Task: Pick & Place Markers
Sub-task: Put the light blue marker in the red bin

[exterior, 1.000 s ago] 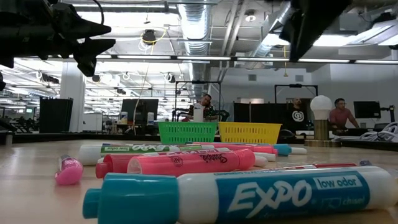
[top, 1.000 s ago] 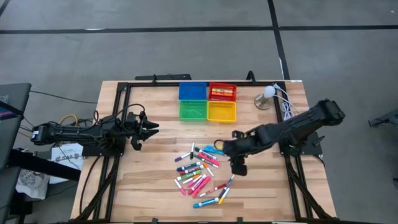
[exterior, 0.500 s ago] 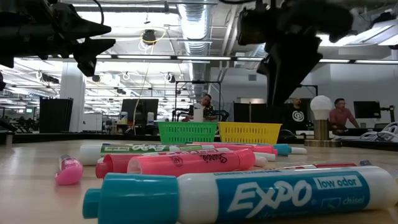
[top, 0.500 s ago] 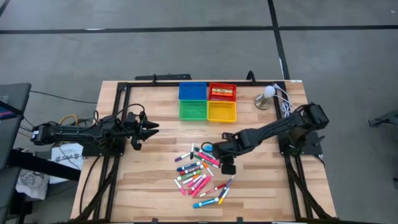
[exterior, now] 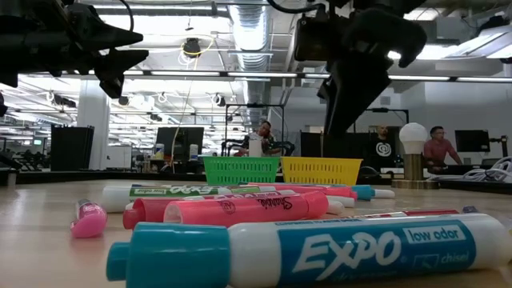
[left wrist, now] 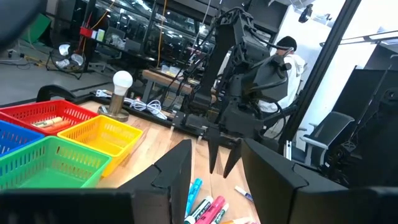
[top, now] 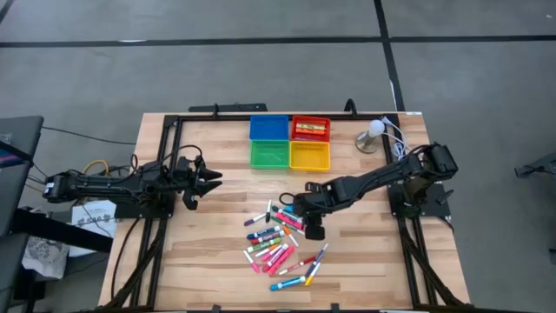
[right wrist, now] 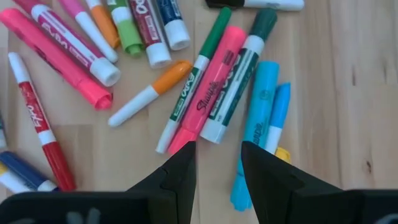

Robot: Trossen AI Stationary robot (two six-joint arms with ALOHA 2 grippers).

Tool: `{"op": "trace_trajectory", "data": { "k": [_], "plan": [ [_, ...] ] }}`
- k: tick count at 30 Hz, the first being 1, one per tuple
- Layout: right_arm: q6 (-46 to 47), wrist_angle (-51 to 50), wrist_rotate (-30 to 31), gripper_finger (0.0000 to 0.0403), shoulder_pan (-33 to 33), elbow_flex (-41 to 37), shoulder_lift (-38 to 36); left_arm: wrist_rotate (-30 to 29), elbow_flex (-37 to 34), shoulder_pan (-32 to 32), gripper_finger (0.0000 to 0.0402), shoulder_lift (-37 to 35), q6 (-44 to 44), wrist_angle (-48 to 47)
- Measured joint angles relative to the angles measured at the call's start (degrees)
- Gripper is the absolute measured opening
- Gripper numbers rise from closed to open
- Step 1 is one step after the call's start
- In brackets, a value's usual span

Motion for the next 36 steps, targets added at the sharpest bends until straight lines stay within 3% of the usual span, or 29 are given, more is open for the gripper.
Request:
{"op": "trace_trajectory", "data": {
  "k": [36],
  "plan": [
    [1.12, 3.06, -0.22, 0.0118, -2.34, -2.41, 6.58, 0.02, 0.0, 0.0, 0.0141, 0.68, 0.0, 0.02]
  ]
}}
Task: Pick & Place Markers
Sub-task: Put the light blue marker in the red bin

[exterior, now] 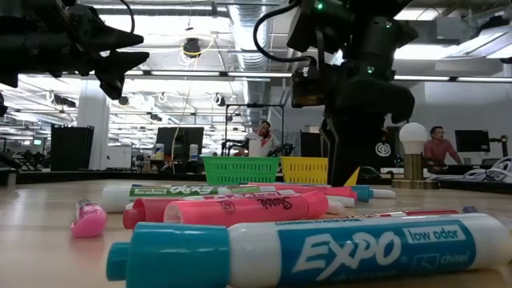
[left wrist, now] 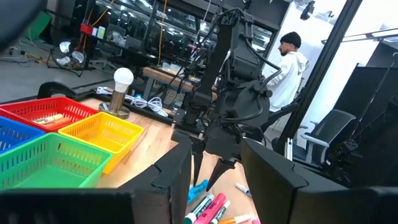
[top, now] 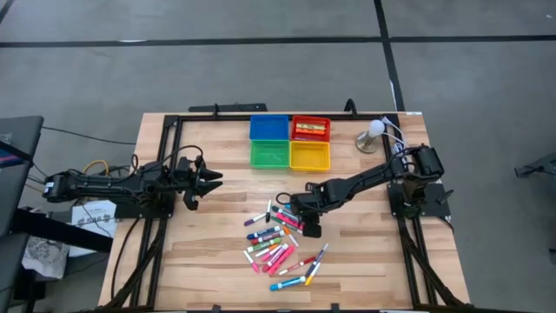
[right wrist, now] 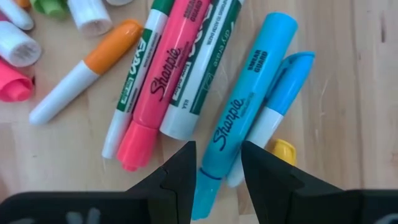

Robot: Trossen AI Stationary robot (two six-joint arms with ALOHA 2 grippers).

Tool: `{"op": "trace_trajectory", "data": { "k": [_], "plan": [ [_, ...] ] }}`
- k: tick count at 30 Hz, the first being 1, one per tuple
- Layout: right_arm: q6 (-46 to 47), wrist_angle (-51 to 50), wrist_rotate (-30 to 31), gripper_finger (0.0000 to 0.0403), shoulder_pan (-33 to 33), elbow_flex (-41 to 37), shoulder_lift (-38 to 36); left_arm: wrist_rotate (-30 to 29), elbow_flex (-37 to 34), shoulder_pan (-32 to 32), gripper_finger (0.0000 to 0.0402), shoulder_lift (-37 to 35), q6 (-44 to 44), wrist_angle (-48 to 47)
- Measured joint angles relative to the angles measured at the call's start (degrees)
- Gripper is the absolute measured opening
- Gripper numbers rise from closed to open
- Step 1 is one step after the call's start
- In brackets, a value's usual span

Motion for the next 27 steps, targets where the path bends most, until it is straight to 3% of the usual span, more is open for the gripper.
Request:
{"op": "trace_trajectory", "data": {
  "k": [27],
  "plan": [
    [2.08, 0.12, 0.04, 0.0118, 0.91, 0.0, 0.0, 0.0, 0.01, 0.0, 0.0141, 0.02, -0.02, 0.0]
  ]
}}
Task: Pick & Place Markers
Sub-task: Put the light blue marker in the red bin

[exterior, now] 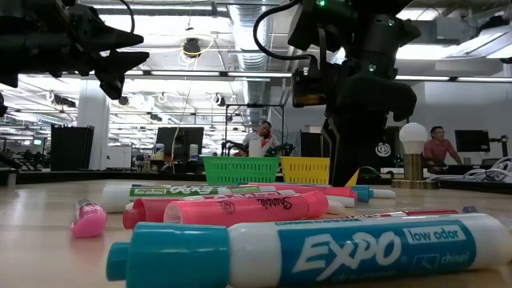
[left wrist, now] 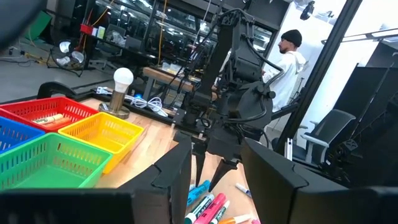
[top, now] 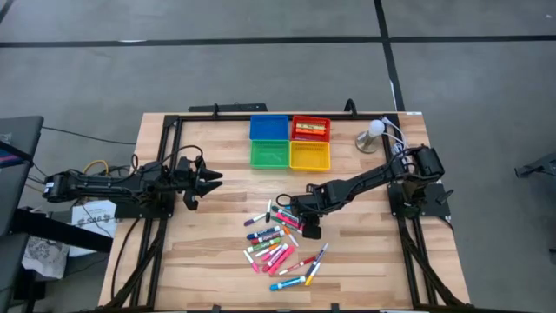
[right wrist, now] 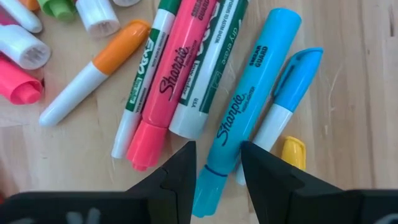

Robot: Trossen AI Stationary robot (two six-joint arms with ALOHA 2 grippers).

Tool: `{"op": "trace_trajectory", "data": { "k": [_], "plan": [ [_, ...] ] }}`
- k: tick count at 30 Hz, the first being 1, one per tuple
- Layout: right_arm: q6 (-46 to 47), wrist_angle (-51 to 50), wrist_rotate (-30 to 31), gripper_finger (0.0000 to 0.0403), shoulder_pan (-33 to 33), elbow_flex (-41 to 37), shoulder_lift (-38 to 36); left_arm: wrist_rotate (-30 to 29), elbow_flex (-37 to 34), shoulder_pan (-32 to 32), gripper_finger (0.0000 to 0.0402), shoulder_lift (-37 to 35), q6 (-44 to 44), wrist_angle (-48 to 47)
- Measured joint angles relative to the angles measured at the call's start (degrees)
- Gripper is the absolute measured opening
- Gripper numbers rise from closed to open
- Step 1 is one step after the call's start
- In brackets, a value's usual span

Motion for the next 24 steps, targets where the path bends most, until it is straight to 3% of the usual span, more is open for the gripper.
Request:
{"op": "trace_trajectory", "data": {
  "k": [12, 24],
  "plan": [
    [-0.02, -0.7, -0.02, 0.0118, 0.23, -0.04, 0.17, 0.0, -0.01, 0.0, 0.0141, 0.0, 0.0, 0.0],
    [1.35, -3.23, -1.84, 0.0118, 0.58, 0.39, 4.83, 0.01, -0.01, 0.0, 0.0141, -0.02, 0.0, 0.0]
  ]
}}
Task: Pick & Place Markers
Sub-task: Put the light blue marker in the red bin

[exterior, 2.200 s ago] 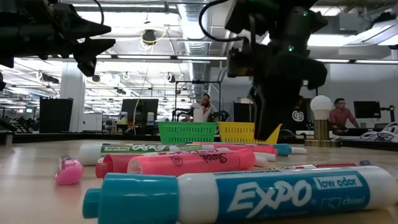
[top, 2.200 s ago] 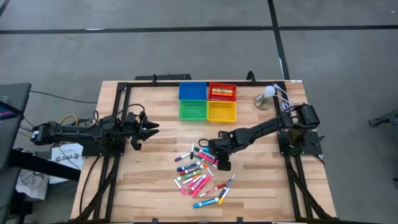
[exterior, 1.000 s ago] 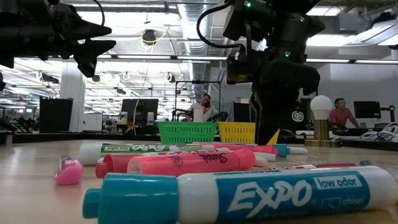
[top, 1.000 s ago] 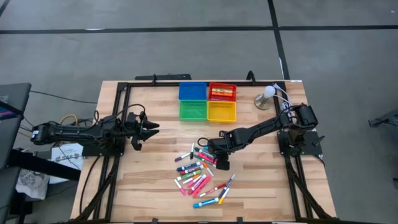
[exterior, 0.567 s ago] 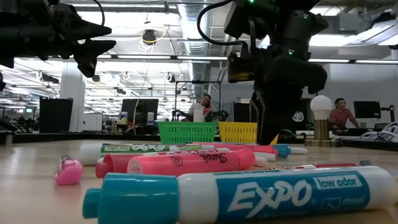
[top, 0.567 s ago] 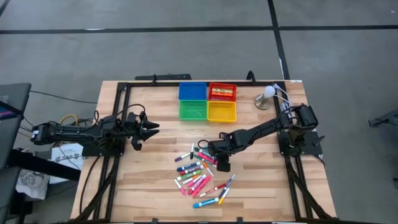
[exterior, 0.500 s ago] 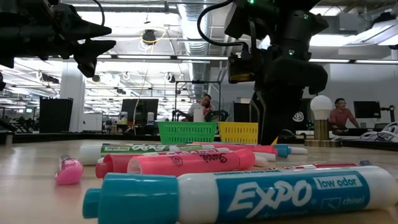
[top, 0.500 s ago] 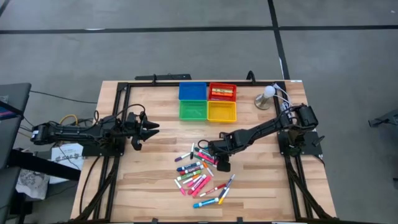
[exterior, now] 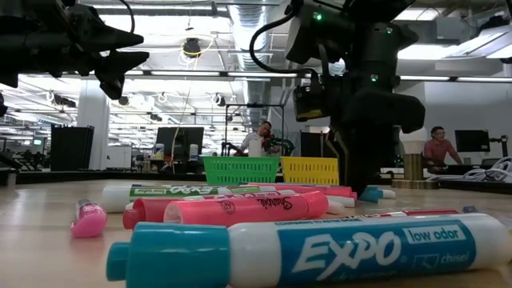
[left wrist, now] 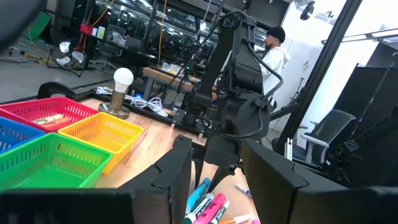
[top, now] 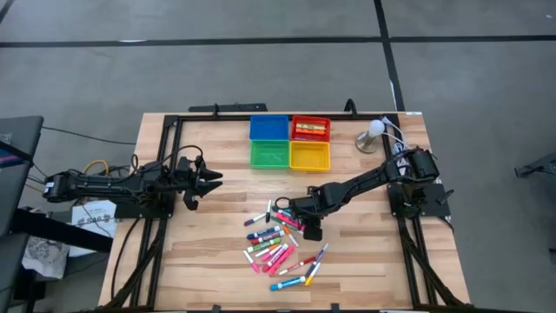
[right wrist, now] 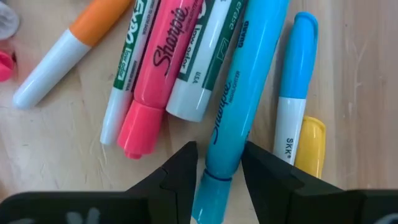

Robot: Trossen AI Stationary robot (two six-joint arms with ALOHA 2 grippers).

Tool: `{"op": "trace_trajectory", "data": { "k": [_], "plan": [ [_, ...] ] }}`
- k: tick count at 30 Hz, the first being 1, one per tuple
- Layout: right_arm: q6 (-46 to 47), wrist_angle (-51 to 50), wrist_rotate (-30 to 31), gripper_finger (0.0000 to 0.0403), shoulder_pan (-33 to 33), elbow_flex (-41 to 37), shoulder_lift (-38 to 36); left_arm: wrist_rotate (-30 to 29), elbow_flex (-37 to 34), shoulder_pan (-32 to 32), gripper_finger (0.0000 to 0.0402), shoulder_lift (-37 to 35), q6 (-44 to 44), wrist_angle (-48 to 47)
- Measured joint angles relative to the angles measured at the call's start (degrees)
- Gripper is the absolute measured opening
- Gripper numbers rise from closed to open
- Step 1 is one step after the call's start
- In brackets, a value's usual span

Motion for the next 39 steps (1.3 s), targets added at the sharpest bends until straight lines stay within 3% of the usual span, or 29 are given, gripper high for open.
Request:
{"op": "trace_trajectory", "data": {
  "k": [5, 13, 22, 31, 35, 39],
  "plan": [
    [0.23, 0.09, 0.63, 0.0109, -0.26, -0.3, -0.72, 0.0, 0.0, 0.0, 0.0141, 0.02, 0.0, -0.02],
    [2.44, -0.11, 0.55, 0.0054, -0.44, -0.33, -0.77, 0.0, 0.01, 0.0, 0.0141, 0.01, 0.0, 0.0],
    [6.06, -2.2, -0.46, 0.0063, -2.36, 0.65, -2.37, -0.01, 0.01, 0.0, 0.0141, 0.01, 0.0, 0.0],
    [5.63, -13.54, -0.22, 0.0053, -4.05, 6.65, -8.16, -0.02, 0.0, 0.0, 0.0141, 0.02, 0.0, -0.02],
    [2.74, -13.24, -5.9, 0.0052, -5.64, 9.28, -13.73, -0.01, 0.01, 0.0, 0.0141, 0.07, 0.0, 0.0],
    [-2.34, -8.37, -19.25, 0.0051, -8.24, 9.69, -18.97, -0.01, 0.0, 0.0, 0.0141, 0.07, 0.0, 0.0]
  ]
}}
